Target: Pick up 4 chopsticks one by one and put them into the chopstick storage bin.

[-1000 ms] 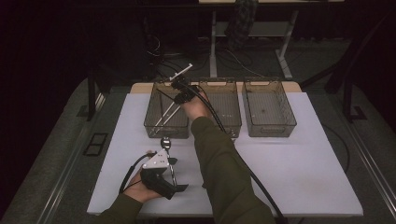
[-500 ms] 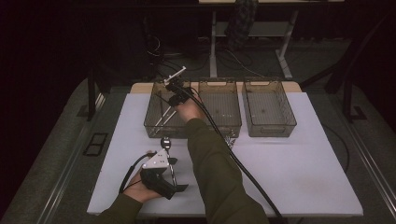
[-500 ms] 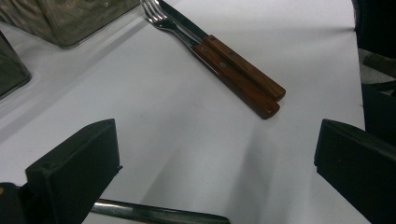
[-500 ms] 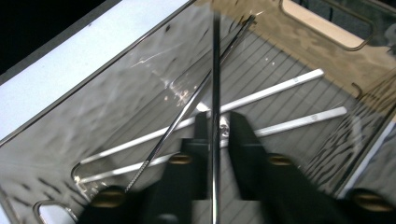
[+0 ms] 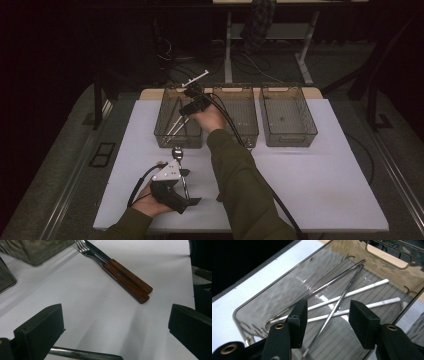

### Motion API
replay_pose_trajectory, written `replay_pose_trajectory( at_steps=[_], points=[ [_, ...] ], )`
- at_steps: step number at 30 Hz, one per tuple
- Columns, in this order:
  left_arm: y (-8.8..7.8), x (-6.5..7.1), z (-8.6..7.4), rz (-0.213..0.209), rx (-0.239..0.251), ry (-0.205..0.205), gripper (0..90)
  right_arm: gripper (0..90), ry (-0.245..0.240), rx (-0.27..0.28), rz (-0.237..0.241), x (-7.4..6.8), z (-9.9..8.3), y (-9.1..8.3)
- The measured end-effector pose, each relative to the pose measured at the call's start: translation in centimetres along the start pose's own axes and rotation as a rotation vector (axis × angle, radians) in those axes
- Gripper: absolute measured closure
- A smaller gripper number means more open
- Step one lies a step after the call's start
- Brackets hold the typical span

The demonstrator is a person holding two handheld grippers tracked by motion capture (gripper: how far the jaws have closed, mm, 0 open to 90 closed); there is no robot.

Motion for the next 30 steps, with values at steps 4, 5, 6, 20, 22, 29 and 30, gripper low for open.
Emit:
replay_pose_trajectory(
  at_steps=[4,5,6,20,22,29,30],
  points=[
    [0.0,0.0,0.0,0.0,0.0,0.0,0.0,43.4,-0.008,0.025,0.021,0.4,-0.5,-0.9],
    [0.0,0.0,0.0,0.0,-0.001,0.001,0.0,41.0,-0.011,0.032,0.021,0.5,-0.6,-1.2],
    [0.0,0.0,0.0,0.0,-0.001,0.0,0.0,39.0,-0.019,0.043,0.018,0.6,-0.7,-1.5],
    [0.0,-0.1,0.0,0.004,0.001,-0.008,0.0,29.1,-0.066,0.096,0.065,1.6,-3.4,-5.4],
    [0.0,-0.1,0.0,0.004,0.001,-0.014,0.0,28.7,-0.075,0.104,0.071,1.8,-3.8,-6.0],
    [0.1,-0.3,-0.2,0.007,-0.008,-0.015,0.0,27.2,-0.104,0.117,0.089,2.4,-5.7,-7.8],
    [0.1,-0.3,-0.2,0.008,-0.008,-0.017,0.0,27.2,-0.106,0.119,0.091,2.7,-6.0,-8.1]
  ],
)
Point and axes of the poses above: each handheld gripper's, and its own axes: y roughly forward along the jaws, z roughly out of its top, x roughly to its right, the point moved 7 cm from there along y, roughly forward along the jaws, and after that the axes turned 11 degrees about y, right-handed, at the moved point
